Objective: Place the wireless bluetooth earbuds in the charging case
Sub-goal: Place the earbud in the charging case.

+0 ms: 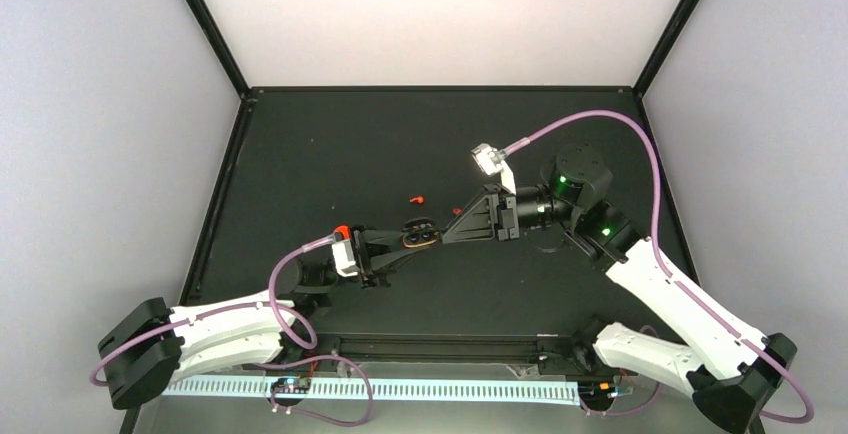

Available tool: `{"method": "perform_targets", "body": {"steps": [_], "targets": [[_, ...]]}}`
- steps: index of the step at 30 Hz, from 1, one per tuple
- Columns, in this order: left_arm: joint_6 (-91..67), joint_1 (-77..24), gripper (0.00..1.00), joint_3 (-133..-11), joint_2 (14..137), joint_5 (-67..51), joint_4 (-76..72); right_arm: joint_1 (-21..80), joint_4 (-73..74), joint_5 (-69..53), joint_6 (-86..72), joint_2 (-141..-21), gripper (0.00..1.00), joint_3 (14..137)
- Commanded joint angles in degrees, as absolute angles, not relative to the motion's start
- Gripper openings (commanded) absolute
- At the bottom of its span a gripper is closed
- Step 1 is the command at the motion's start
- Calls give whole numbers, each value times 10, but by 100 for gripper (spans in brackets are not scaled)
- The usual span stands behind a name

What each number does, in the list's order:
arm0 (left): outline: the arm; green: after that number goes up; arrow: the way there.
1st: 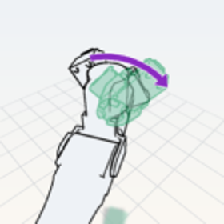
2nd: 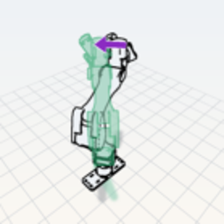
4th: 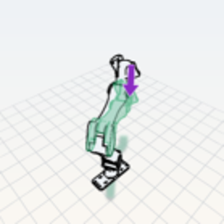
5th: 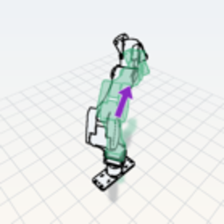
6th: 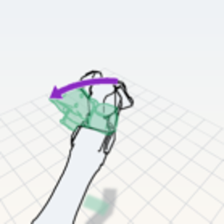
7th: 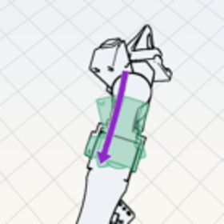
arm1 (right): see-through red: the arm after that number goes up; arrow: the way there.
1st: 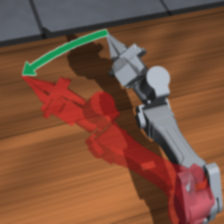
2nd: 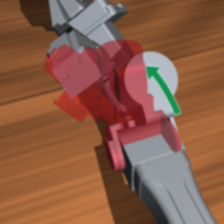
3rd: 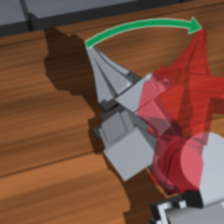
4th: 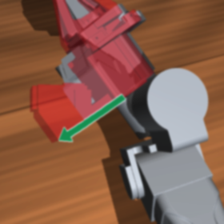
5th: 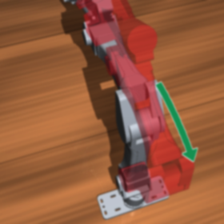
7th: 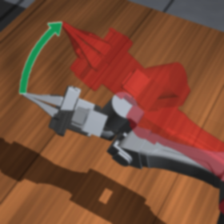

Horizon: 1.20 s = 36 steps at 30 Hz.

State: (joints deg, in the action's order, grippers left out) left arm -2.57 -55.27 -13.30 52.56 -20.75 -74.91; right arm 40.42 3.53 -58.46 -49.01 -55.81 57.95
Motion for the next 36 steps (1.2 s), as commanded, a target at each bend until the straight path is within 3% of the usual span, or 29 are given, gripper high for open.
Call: {"method": "perform_targets", "body": {"steps": [1, 36], "targets": [[-26, -556, 2, -147, 529, -207, -777, 401, 3, -603, -515, -573, 6, 566], [-18, -557, 2, -138, 504, -194, -747, 403, 27, -591, -511, -595, 6, 573]]}}
